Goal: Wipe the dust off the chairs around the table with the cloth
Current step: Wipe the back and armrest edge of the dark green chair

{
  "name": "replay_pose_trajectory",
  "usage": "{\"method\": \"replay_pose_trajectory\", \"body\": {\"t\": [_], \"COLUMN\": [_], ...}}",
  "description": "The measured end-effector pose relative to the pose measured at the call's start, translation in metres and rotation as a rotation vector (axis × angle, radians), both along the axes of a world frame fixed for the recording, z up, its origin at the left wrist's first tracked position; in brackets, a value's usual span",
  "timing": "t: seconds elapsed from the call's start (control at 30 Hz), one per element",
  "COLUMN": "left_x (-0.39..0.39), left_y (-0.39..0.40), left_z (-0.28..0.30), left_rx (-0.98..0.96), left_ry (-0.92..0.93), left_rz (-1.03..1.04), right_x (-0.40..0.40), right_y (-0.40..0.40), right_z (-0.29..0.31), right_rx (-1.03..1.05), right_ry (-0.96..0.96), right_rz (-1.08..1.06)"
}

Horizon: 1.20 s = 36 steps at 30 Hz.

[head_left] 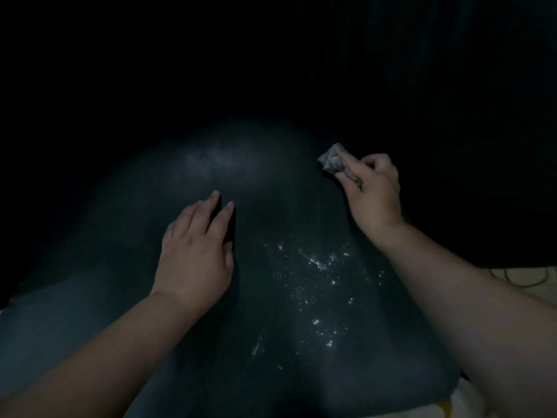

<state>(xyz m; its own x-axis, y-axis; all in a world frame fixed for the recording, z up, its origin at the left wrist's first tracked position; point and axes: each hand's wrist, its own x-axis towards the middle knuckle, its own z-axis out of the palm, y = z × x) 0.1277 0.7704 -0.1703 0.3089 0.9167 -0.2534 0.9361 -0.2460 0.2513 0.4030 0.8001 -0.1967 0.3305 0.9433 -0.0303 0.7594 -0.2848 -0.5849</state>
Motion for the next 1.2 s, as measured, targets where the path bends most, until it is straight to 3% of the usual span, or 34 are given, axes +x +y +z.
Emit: {"method": "replay_pose_trajectory", "body": {"t": [0.27, 0.43, 0.57, 0.7, 0.83, 0.93, 1.03, 1.2], "left_x": [-0.001, -0.007, -0.007, -0.005, -0.007, -0.010, -0.013, -0.014], "left_y": [-0.002, -0.001, -0.003, -0.005, -0.004, -0.002, -0.001, -0.003], "left_z": [0.001, 0.000, -0.004, -0.005, -0.005, -0.007, -0.009, -0.011], "left_rx": [-0.009, 0.009, 0.029, 0.028, 0.039, 0.052, 0.058, 0.059], "left_ry": [-0.013, -0.003, -0.014, -0.021, -0.019, -0.016, -0.010, -0.015], "left_rz": [-0.020, -0.074, -0.072, -0.047, -0.061, -0.097, -0.109, -0.115], "right_x": [-0.059, -0.004, -0.033, -0.061, -0.013, 0.006, -0.034, -0.073], "right_y": [-0.108, -0.076, -0.100, -0.137, -0.143, -0.151, -0.162, -0.170], "right_z": [0.002, 0.001, -0.003, 0.002, 0.007, -0.003, -0.008, -0.007], "right_rx": [0.020, 0.072, 0.008, 0.047, 0.117, 0.022, -0.053, 0.145], "right_ry": [0.097, 0.045, 0.091, 0.114, 0.063, 0.035, 0.032, 0.094], "right_rz": [0.087, -0.285, -0.326, -0.178, -0.408, -0.554, -0.563, -0.444]}}
